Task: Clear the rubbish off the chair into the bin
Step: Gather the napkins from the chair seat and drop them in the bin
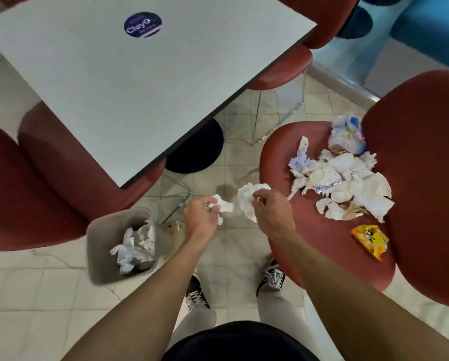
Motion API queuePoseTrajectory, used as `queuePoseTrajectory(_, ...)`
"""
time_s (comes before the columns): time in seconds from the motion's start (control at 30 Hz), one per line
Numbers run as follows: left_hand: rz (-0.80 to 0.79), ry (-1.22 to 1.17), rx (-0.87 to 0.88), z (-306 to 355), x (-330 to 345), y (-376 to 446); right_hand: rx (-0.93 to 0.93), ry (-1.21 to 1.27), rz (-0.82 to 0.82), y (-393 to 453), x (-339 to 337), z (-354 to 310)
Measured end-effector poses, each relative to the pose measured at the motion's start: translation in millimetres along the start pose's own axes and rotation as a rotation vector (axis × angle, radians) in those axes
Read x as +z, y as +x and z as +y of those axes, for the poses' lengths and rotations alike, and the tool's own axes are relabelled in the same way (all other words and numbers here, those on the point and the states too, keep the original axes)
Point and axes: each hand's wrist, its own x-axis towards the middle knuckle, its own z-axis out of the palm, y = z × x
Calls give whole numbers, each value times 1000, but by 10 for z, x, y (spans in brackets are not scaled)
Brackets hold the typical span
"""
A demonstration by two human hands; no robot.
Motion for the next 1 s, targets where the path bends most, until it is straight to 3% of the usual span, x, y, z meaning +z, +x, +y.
queuePoseTrajectory(0.5,240,27,-255,-1914,-1605,-183,-226,-96,-337,-691,1776,-1445)
queuePoseTrajectory(0.77,170,-19,-283,-2304,-1790,-226,-282,-115,-430,-886,2244,-1668)
queuePoseTrajectory(1.0,128,-30,-296,-2216,-1689,-234,-227,-64,-441,-816,2126,-1500)
